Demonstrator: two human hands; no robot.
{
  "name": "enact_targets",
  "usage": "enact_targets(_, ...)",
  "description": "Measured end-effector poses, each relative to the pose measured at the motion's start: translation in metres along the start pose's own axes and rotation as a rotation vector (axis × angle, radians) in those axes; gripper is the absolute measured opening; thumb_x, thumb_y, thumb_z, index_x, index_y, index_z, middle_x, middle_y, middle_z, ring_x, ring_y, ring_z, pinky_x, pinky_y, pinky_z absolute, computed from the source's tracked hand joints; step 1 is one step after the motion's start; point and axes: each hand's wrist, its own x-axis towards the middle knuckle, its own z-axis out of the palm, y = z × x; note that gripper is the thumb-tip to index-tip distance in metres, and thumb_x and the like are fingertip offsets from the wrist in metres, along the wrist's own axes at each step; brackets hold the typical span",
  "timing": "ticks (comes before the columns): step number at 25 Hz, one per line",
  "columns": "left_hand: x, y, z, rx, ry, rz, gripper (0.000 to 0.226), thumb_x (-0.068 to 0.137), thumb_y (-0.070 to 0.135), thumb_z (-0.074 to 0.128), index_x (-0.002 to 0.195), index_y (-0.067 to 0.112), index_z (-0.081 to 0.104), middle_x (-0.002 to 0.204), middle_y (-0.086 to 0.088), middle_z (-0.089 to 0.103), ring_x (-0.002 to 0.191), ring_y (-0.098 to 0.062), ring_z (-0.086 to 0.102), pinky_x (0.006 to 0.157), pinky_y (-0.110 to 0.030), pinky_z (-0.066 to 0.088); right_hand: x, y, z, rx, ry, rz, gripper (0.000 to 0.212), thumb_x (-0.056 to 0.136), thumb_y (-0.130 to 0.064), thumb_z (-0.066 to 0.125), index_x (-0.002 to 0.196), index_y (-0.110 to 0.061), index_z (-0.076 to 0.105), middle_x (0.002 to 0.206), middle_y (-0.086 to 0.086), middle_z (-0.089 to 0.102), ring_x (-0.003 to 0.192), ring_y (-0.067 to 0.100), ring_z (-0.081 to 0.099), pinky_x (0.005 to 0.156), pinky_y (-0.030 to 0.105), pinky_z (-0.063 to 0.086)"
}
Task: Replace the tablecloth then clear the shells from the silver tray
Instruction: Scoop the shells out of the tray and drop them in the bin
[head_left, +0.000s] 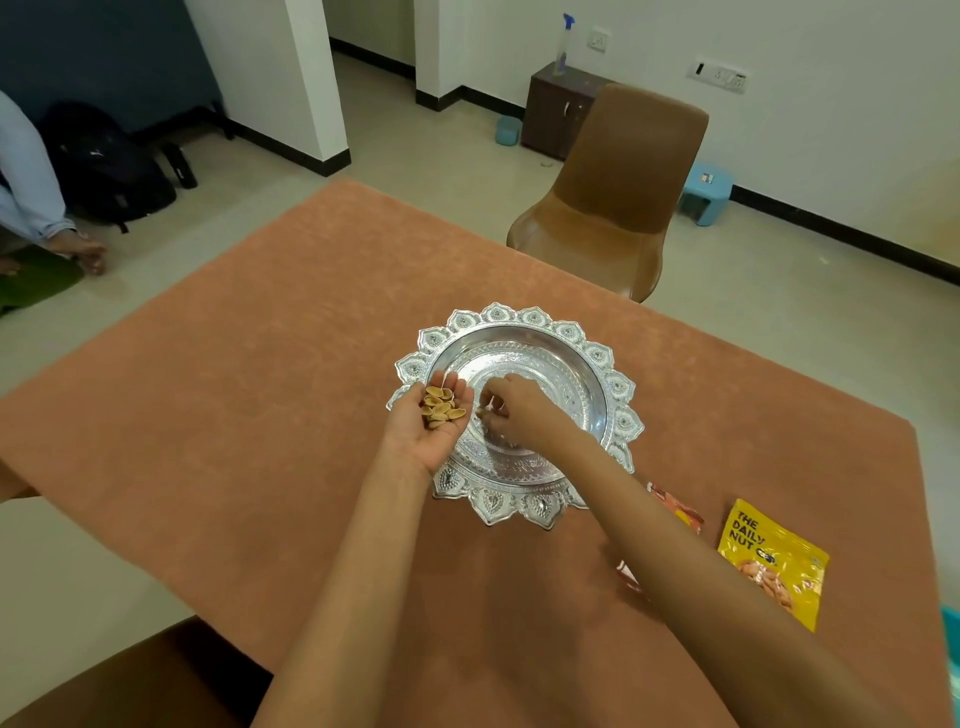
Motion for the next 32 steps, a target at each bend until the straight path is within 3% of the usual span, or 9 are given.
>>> enact_targets(6, 0.0, 0.007, -0.004, -0.036, -0.006, 0.005, 0.039, 0.103, 0.023, 0.035, 0.089, -0.004, 0.059, 0.093, -0.019, 0.06, 0.089, -0.029, 0.06, 0.093, -0.042, 0.047, 0.003, -0.009, 0.0, -0.097, -0.096, 0.016, 0.017, 0.089, -0.006, 0.051, 0.08, 0.007, 0.058, 0.079, 0.019, 0.057, 0.068, 0.025, 0.048, 0.062, 0.038, 0.043)
enact_targets(10, 0.0, 0.005, -0.002, 0.031, 0.02, 0.005, 0.041, 0.104, 0.026, 0.032, 0.089, -0.001, 0.059, 0.092, -0.016, 0.059, 0.088, -0.026, 0.059, 0.094, -0.041, 0.046, -0.002, -0.01, -0.007, 0.327, 0.193, 0.191, 0.011, 0.091, -0.01, 0.053, 0.08, -0.008, 0.051, 0.068, 0.001, 0.053, 0.059, 0.014, 0.047, 0.055, 0.024, 0.039)
enact_targets(13, 0.0, -0.001, 0.005, 0.098, 0.021, -0.015, 0.043, 0.104, 0.03, 0.03, 0.086, 0.001, 0.058, 0.086, -0.015, 0.061, 0.078, -0.024, 0.063, 0.08, -0.037, 0.053, -0.012, -0.031, -0.016, 0.614, 0.316, 0.045, 0.004, 0.086, -0.009, 0.062, 0.084, -0.01, 0.06, 0.071, -0.006, 0.062, 0.065, 0.009, 0.057, 0.064, 0.024, 0.048)
enact_targets(16, -0.002, -0.005, 0.012, 0.163, 0.029, -0.021, 0.043, 0.103, 0.026, 0.033, 0.082, -0.004, 0.057, 0.069, -0.017, 0.067, 0.057, -0.025, 0.068, 0.053, -0.032, 0.057, -0.017, -0.045, -0.018, 0.551, 0.253, -0.126, 0.002, 0.082, -0.01, 0.069, 0.084, -0.011, 0.069, 0.077, -0.004, 0.069, 0.074, 0.009, 0.064, 0.07, 0.025, 0.052)
enact_targets(20, 0.003, 0.003, 0.006, 0.006, 0.019, -0.022, 0.027, 0.099, 0.017, 0.045, 0.076, 0.004, 0.053, 0.073, -0.008, 0.056, 0.061, -0.016, 0.057, 0.049, -0.026, 0.056, -0.009, -0.011, -0.015, 0.772, 0.392, -0.028, 0.014, 0.093, -0.019, 0.057, 0.097, -0.01, 0.067, 0.092, 0.004, 0.069, 0.086, 0.013, 0.062, 0.083, 0.039, 0.051)
enact_targets(22, 0.002, 0.01, 0.001, 0.02, -0.008, -0.014, 0.02, 0.095, 0.011, 0.047, 0.075, 0.008, 0.05, 0.069, -0.003, 0.054, 0.049, -0.01, 0.053, 0.04, -0.019, 0.049, -0.004, 0.013, -0.005, 0.431, 0.292, 0.034, 0.039, 0.1, -0.033, 0.042, 0.128, -0.009, 0.054, 0.131, 0.011, 0.056, 0.121, 0.02, 0.051, 0.104, 0.047, 0.04)
enact_targets(25, -0.001, 0.02, -0.001, 0.022, -0.013, 0.027, 0.029, 0.093, 0.008, 0.044, 0.064, 0.012, 0.045, 0.057, 0.003, 0.049, 0.039, -0.005, 0.047, 0.037, -0.013, 0.041, -0.003, 0.02, 0.019, -0.09, -0.1, -0.016, 0.067, 0.099, -0.05, 0.011, 0.151, -0.01, 0.002, 0.159, 0.009, -0.004, 0.146, 0.019, -0.009, 0.12, 0.043, -0.001)
enact_targets(28, 0.002, 0.025, -0.004, 0.022, 0.026, 0.067, 0.032, 0.095, 0.01, 0.042, 0.063, 0.012, 0.044, 0.048, 0.002, 0.048, 0.038, -0.008, 0.048, 0.039, -0.017, 0.044, -0.008, 0.004, 0.033, -0.122, -0.219, -0.172, 0.076, 0.091, -0.061, -0.004, 0.151, -0.015, -0.007, 0.158, 0.006, -0.014, 0.142, 0.012, -0.02, 0.117, 0.031, -0.012)
enact_targets(32, 0.006, 0.022, -0.008, -0.026, 0.024, 0.06, 0.032, 0.098, 0.013, 0.043, 0.066, 0.009, 0.047, 0.049, -0.001, 0.052, 0.039, -0.01, 0.051, 0.041, -0.019, 0.048, -0.024, -0.007, 0.025, 0.181, -0.286, -0.236, 0.062, 0.098, -0.052, 0.005, 0.152, -0.021, 0.004, 0.158, -0.006, -0.004, 0.141, -0.001, -0.009, 0.114, 0.017, -0.006)
